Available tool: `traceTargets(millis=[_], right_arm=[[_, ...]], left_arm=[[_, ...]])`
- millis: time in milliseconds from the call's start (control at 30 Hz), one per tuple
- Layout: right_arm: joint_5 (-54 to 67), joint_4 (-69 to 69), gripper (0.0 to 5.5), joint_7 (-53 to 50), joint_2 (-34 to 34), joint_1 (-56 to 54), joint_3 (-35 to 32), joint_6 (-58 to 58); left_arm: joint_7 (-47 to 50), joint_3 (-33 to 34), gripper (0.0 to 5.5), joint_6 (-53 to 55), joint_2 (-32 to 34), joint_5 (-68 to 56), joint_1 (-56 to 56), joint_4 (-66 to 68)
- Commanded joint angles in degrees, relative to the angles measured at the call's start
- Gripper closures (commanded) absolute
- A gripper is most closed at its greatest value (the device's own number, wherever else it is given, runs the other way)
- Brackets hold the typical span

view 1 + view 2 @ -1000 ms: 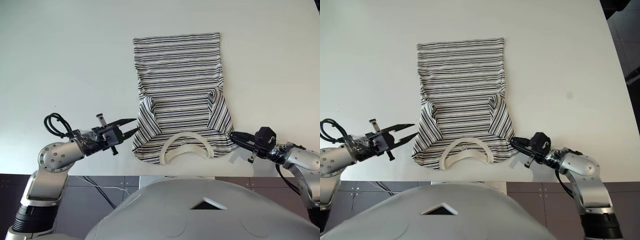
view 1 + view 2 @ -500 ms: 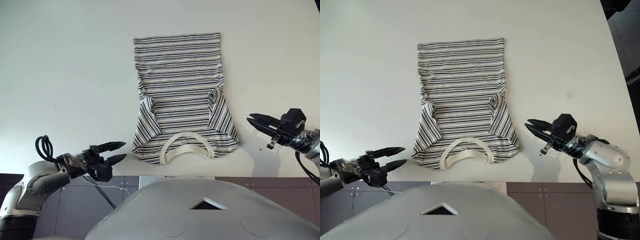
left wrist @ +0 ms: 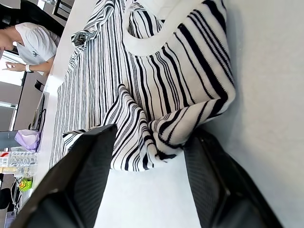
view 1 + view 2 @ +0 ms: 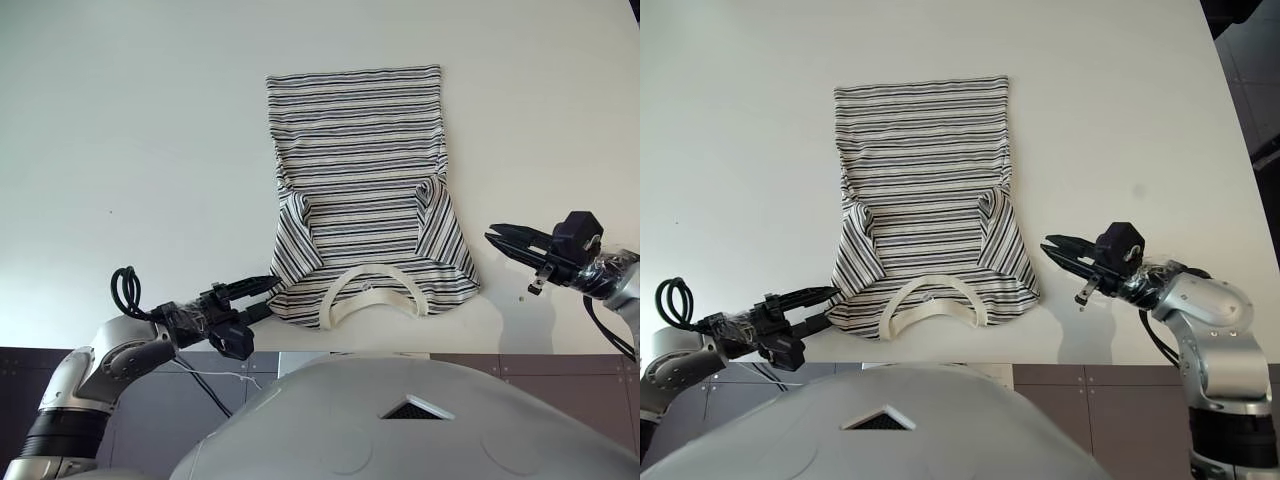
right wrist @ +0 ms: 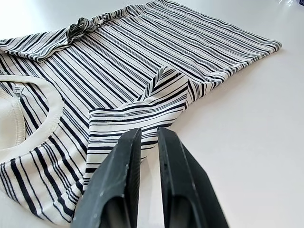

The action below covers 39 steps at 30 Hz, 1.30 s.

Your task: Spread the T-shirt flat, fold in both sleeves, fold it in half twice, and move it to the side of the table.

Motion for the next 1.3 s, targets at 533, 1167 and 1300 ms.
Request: traceTargets(millis=[533, 1167, 1300], right_arm=[[-13.0, 8.6, 4.37, 8.5, -7.5, 4.5, -1.4, -28.2], [-46.6, 20.9, 3.73, -13.9, -5.0, 4.3, 10.0, -56.3], [-49.9, 23.5, 3.73, -19.1, -7.3, 3.0, 10.6, -63.2]], left_arm=[[-2.4, -6.2, 5.4, 9.2, 5.9, 0.4, 1.1, 1.5], [-3.9, -6.8, 5.4, 9.6, 9.2, -2.0, -1.9, 1.0], [-3.7, -6.8, 5.4, 10.0, 9.3, -2.1, -2.1, 1.0]])
